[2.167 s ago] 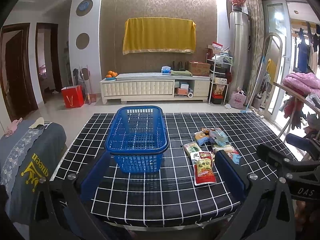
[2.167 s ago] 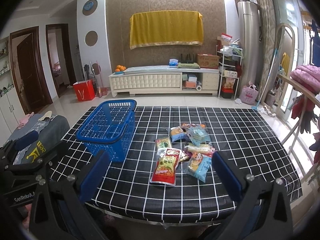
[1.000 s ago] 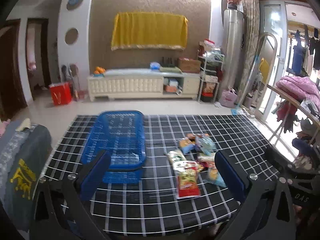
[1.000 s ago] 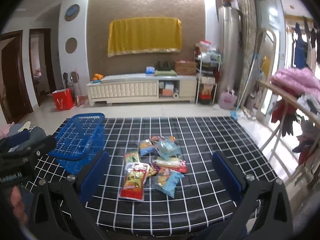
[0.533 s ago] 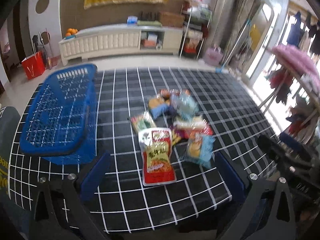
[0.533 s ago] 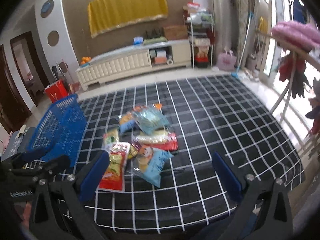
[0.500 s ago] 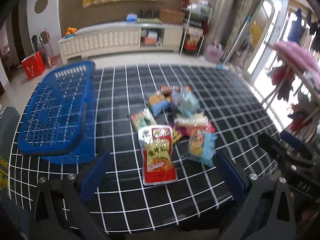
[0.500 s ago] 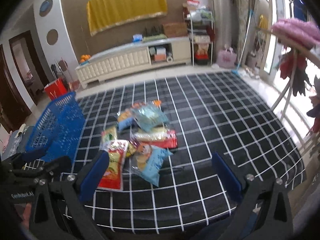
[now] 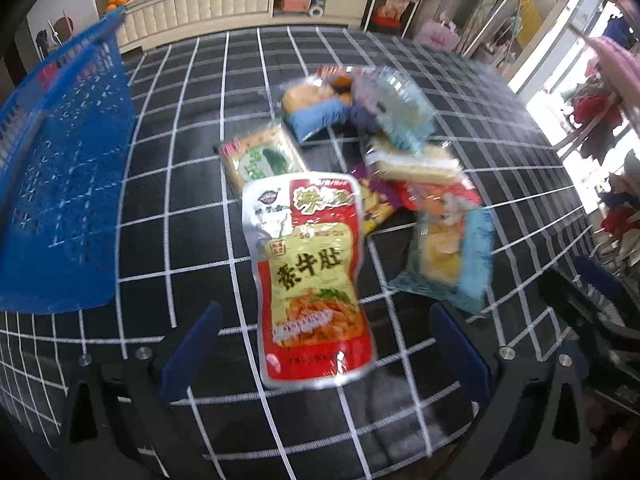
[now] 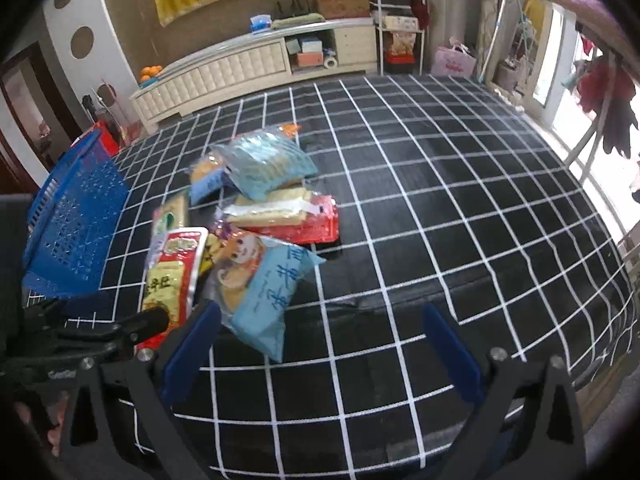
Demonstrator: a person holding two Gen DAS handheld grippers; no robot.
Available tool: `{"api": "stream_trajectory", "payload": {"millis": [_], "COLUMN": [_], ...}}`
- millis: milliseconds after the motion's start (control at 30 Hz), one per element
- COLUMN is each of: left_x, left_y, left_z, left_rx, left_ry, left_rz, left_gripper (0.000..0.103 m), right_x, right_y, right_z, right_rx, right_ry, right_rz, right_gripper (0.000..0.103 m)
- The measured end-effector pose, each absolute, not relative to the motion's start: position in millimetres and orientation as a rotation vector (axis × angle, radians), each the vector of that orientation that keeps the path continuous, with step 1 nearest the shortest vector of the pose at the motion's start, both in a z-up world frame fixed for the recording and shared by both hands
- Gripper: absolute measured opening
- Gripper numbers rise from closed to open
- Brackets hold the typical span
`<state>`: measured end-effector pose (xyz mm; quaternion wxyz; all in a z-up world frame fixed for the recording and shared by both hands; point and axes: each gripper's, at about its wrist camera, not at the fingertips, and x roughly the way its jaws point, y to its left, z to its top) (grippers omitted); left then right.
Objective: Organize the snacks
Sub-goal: 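Grasp the red-yellow beef tripe pouch with the left tool while the right tool grasps the blue-white bread bag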
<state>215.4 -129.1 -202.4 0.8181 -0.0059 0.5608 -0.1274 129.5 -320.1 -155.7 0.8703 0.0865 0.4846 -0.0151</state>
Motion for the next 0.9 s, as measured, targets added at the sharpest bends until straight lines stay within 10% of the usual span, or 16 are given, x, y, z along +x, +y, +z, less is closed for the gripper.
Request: {"api": "stream_trajectory", "payload": {"millis": [633,900], "left_x": [221,191], "left_y": [-140,-117], "left_z": [-222,-201], "left_rx": [0.097,0.049], "left_ry": [1.212,1.157], "left_rz": [-0.198,-0.206], "left_gripper": [0.039,0.037], "right_x": [124,129], "right_y": [-325,-316], "right_z": [-173,-167], "right_rx": [0.202,0.241], "right_ry": [1.057,1.062], "right_rz": [-0.038,-0.028], "right_gripper": [0.102,0.102]}}
